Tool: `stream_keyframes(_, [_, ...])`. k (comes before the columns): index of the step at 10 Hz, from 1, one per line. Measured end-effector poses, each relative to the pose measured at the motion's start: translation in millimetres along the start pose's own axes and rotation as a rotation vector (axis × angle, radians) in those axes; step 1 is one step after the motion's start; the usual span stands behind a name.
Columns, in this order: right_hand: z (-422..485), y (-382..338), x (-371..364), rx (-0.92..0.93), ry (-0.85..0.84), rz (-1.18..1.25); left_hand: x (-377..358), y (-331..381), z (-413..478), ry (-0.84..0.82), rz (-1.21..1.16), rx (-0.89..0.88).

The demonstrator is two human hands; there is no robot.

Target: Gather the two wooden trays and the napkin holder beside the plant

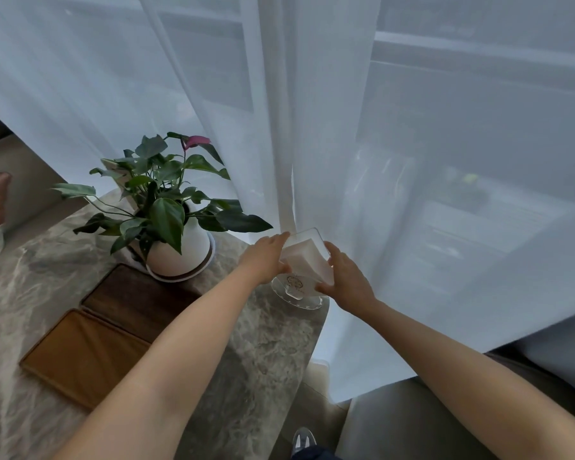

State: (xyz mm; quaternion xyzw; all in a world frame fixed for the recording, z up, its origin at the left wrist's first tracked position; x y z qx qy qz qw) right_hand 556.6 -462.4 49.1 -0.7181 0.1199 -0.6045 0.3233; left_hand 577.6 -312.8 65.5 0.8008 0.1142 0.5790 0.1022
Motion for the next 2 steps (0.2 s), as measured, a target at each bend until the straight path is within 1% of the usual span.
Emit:
stream_keyframes(1, [-0.6,-0.7,-1.4,0.004,-0.004,0.000,-0.7,-2.9,-4.7,0.039,0.117,-0.017])
stream_keyframes(2, [-7.5,-3.6,0.9,-0.008,0.006,-0.016,3.0,-5.6,-14.8,0.079,0.168,-0.052])
Point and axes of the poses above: each hand's wrist, its own z-axis towards the middle knuckle, its own x-axis out of the back of the hand, y = z × x, the point moved 6 cm from there along z, towards the middle knuckle, and after that the axes turned 6 degrees about x, right-handed, at the moved point
